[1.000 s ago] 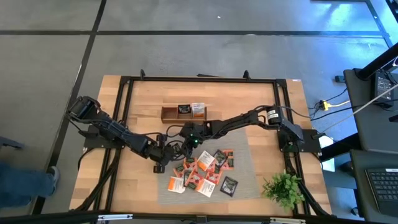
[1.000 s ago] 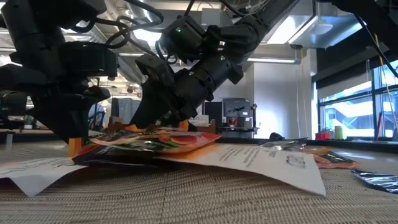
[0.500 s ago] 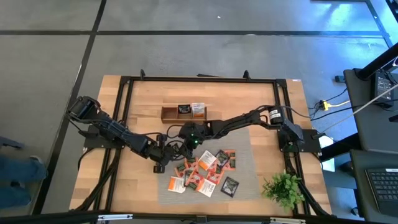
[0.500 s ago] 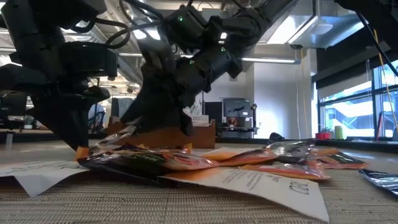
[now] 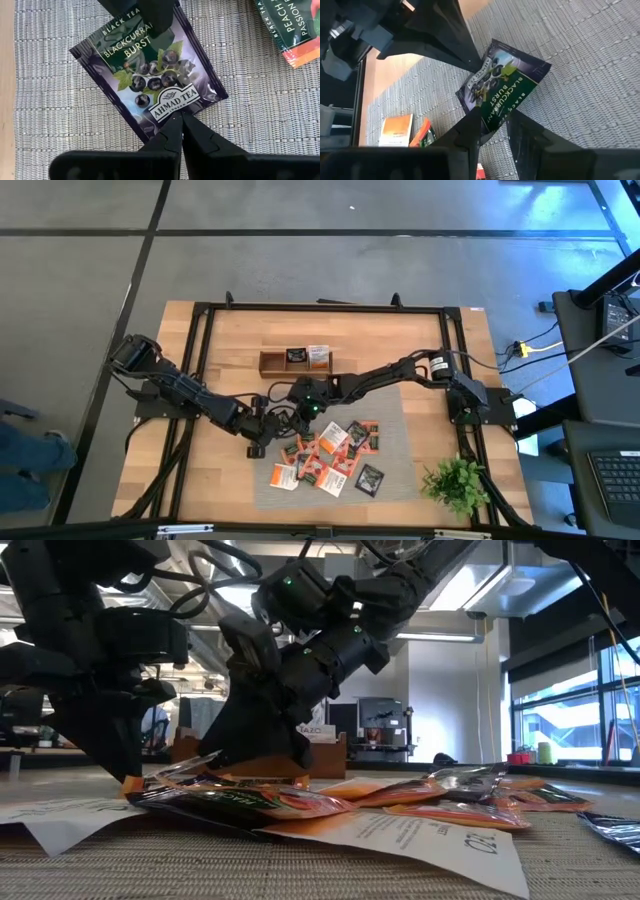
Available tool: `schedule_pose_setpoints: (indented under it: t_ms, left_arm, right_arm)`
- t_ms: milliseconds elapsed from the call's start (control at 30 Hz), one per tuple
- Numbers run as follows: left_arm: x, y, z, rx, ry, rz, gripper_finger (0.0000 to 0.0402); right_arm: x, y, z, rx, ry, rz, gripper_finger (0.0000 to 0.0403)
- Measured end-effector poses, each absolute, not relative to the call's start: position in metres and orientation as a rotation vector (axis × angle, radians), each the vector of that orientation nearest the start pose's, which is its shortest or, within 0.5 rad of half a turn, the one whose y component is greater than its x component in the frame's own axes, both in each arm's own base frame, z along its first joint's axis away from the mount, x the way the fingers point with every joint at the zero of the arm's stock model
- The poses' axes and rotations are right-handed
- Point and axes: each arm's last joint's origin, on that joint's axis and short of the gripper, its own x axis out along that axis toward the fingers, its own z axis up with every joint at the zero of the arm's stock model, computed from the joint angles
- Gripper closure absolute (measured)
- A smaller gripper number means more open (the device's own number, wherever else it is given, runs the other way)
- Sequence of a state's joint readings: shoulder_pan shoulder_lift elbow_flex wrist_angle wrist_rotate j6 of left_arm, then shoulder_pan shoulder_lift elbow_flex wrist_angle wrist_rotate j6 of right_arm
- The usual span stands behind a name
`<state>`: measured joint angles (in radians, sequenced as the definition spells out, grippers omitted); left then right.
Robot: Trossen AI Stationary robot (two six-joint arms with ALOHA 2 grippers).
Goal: Pick & Place Tea
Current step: Put the purple tea bag into the middle section of the wooden organizer
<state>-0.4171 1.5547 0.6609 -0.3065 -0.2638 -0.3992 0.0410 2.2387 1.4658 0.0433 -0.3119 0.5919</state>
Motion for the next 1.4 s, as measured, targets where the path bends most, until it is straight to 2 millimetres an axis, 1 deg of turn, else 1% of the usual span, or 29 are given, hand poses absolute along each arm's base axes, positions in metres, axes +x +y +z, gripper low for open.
schedule_pose_setpoints:
  t_ms: [167,400,500,567,633,733,833,900,1000,1167,1300,1400]
  left_arm:
    - [0.232,-0.095,0.125,0.039,1.127,0.097,0.0399]
    - [0.232,-0.095,0.125,0.039,1.125,0.098,0.0392]
    - [0.232,-0.095,0.127,0.037,1.122,0.094,0.0393]
    - [0.231,-0.095,0.131,0.03,1.121,0.073,0.0395]
    - [0.229,-0.095,0.14,0.012,1.108,0.045,0.0396]
    - [0.225,-0.097,0.16,0.011,1.023,-0.009,0.0394]
    - [0.219,-0.098,0.18,0.049,0.926,-0.032,0.0391]
    - [0.213,-0.099,0.193,0.078,0.857,-0.044,0.0391]
    - [0.205,-0.098,0.209,0.114,0.775,-0.051,0.0394]
    - [0.191,-0.092,0.23,0.168,0.693,-0.072,0.0395]
    - [0.182,-0.087,0.242,0.129,0.641,-0.072,0.0391]
    - [0.178,-0.085,0.247,0.117,0.626,-0.076,0.0389]
  right_arm:
    - [0.471,0.028,0.119,0.657,0.803,0.112,0.0324]
    - [0.471,0.028,0.119,0.635,0.803,0.121,0.0392]
    - [0.471,0.028,0.119,0.634,0.805,0.125,0.0394]
    - [0.471,0.028,0.12,0.627,0.805,0.137,0.0392]
    - [0.471,0.028,0.122,0.612,0.804,0.153,0.0396]
    - [0.469,0.026,0.137,0.566,0.802,0.171,0.0397]
    - [0.467,0.018,0.16,0.502,0.827,0.175,0.0397]
    - [0.466,0.011,0.177,0.417,0.851,0.147,0.0399]
    - [0.464,0.001,0.203,0.232,0.917,0.062,0.0399]
    - [0.462,-0.018,0.242,-0.159,0.999,-0.101,0.0399]
    - [0.461,-0.031,0.261,-0.368,1.022,-0.121,0.0399]
    - [0.462,-0.042,0.267,-0.413,0.998,-0.112,0.0399]
